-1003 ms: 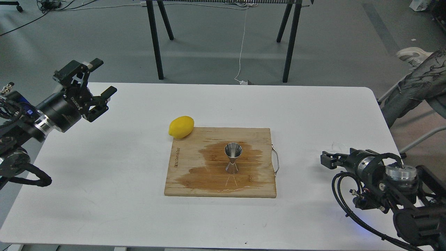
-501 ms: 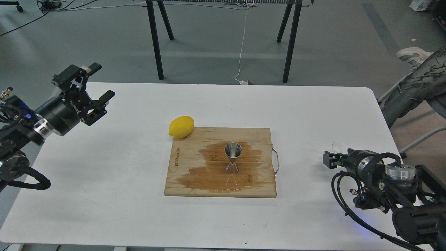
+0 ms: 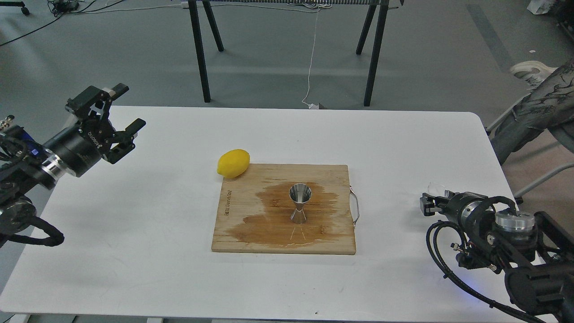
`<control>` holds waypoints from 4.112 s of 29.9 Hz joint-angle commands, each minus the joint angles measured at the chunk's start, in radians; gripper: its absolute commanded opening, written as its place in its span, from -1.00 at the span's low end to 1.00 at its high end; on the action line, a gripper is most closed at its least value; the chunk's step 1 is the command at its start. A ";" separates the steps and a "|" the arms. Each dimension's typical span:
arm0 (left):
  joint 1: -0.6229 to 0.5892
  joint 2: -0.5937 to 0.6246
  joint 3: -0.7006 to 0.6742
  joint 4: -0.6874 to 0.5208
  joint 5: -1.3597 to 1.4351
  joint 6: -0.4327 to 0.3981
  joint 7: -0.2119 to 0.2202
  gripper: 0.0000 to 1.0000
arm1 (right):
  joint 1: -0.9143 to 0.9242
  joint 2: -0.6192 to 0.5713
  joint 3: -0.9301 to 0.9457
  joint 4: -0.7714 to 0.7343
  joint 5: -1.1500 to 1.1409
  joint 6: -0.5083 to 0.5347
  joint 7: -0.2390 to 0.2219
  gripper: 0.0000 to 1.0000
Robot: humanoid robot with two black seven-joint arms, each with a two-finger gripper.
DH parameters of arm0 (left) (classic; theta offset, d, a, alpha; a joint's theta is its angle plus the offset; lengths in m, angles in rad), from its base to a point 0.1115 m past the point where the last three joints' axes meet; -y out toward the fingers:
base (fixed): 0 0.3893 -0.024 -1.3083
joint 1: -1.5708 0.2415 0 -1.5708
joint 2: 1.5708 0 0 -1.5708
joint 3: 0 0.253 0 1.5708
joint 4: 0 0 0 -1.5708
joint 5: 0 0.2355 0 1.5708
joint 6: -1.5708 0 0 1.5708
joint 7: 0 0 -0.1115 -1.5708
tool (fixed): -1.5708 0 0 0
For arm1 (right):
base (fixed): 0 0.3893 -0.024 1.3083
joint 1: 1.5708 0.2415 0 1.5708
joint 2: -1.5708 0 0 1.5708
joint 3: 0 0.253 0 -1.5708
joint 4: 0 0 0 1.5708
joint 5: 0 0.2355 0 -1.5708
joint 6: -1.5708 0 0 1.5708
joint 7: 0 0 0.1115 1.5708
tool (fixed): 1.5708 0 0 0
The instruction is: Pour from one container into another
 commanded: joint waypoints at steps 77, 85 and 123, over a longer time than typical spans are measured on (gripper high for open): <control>0.042 -0.003 0.003 0.008 0.000 0.000 0.000 0.91 | 0.573 -0.162 -1.030 0.612 -1.180 0.000 -0.061 -0.02; 0.042 -0.003 0.002 0.008 0.000 0.000 0.000 0.91 | 0.579 -0.161 -1.099 0.585 -1.297 0.000 -0.044 -0.03; 0.044 -0.002 0.000 0.008 0.000 0.000 0.000 0.91 | 0.645 -0.121 -1.205 0.481 -1.429 0.000 0.008 -0.03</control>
